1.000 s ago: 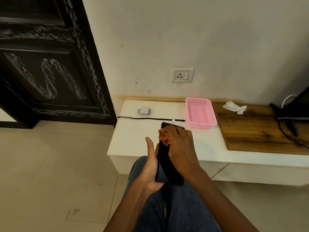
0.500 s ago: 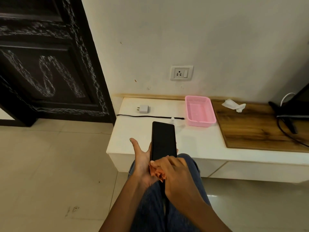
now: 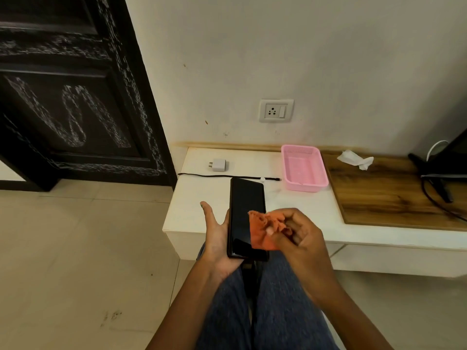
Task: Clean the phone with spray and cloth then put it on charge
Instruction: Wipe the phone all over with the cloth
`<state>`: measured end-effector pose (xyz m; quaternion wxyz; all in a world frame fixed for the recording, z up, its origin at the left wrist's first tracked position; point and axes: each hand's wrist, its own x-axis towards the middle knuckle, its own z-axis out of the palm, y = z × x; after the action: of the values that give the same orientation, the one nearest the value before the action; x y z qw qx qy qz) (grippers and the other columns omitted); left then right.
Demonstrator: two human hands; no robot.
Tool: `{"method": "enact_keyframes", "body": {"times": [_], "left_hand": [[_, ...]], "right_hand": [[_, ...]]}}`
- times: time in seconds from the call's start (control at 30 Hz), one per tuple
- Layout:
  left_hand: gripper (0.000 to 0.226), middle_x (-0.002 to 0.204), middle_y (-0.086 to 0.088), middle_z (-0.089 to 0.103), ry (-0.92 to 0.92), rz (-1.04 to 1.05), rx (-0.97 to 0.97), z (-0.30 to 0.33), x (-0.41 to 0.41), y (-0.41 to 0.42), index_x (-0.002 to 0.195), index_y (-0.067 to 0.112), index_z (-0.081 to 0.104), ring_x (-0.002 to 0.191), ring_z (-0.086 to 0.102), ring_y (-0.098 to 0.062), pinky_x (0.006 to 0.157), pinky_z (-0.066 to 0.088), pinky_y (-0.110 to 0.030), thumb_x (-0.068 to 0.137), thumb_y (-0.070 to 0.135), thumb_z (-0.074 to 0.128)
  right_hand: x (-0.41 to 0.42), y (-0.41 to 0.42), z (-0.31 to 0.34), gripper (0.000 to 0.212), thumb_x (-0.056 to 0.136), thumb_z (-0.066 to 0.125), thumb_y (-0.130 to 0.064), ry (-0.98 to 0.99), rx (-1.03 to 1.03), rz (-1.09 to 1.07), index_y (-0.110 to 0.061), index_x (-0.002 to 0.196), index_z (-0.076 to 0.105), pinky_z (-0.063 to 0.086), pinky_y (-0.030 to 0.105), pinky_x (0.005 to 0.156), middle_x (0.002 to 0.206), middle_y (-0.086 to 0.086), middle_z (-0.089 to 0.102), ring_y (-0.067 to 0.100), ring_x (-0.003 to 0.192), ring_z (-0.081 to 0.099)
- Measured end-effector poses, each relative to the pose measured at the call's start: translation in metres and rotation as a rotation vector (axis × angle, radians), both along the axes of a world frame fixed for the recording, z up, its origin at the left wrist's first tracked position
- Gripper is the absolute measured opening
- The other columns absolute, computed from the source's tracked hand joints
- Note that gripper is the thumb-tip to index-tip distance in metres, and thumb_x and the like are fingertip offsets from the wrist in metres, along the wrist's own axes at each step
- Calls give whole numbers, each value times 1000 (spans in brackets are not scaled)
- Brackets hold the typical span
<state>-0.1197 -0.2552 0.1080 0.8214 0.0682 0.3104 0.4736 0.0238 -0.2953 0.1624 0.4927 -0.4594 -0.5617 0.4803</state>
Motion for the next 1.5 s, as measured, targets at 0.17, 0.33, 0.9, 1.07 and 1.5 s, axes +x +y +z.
{"method": "enact_keyframes", "body": {"times": [0.17, 0.33, 0.9, 1.07, 1.5], "left_hand": [[99, 135, -21, 55, 2, -17, -2, -2, 2, -3, 139, 26, 47, 125, 51, -40, 101, 42, -53, 67, 90, 22], [99, 135, -22, 56, -20, -7, -12, -4, 2, -5, 139, 25, 47, 124, 51, -41, 99, 43, -54, 68, 89, 24], [99, 130, -18, 61, -124, 5, -10, -14, 1, -7, 136, 29, 51, 116, 59, -41, 85, 52, -59, 56, 87, 42], [98, 128, -20, 62, -125, 5, -18, -13, 3, -8, 135, 26, 52, 114, 61, -42, 80, 54, -57, 61, 88, 38], [95, 128, -20, 62, -110, 8, -22, -13, 3, -9, 133, 26, 54, 112, 62, -40, 78, 54, -57, 65, 89, 33]], "right_hand": [[8, 10, 4, 34, 65, 74, -17, 467, -403, 103, -20, 99, 73, 56, 26, 72, 106, 6, 71, 20, 100, 67], [10, 11, 7, 41, 56, 78, -16, 440, -402, 100, -19, 97, 74, 56, 26, 67, 99, 8, 73, 21, 93, 69], [18, 19, 16, 28, 71, 71, 12, -689, 502, -150, -15, 80, 73, 39, 4, 73, 85, -9, 42, 4, 84, 47], [15, 17, 12, 23, 77, 68, 5, -691, 523, -156, -11, 91, 74, 41, 2, 68, 89, 2, 54, 1, 79, 54], [11, 15, 4, 39, 83, 64, -6, -466, 380, -234, -42, 97, 58, 48, 9, 65, 84, -22, 66, 8, 74, 63]]}}
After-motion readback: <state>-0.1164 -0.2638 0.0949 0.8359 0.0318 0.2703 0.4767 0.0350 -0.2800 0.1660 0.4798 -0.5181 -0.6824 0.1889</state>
